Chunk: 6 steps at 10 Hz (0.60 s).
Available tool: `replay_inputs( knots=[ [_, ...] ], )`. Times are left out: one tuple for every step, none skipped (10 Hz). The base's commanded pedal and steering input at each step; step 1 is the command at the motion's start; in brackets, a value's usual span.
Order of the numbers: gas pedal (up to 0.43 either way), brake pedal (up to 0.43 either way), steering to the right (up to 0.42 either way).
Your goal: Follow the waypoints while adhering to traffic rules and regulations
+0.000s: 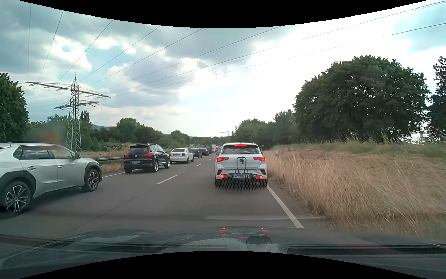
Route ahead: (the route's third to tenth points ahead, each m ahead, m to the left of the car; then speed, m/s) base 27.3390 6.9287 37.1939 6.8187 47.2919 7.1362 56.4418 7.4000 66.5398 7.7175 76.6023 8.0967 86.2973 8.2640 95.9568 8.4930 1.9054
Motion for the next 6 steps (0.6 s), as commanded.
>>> replay_inputs(
  knots=[
    [0.0,0.134,-0.005],
    [0.0,0.146,-0.005],
    [0.0,0.165,-0.005],
    [0.0,0.183,-0.005],
    [0.0,0.195,-0.005],
    [0.0,0.201,-0.005]
  ],
)
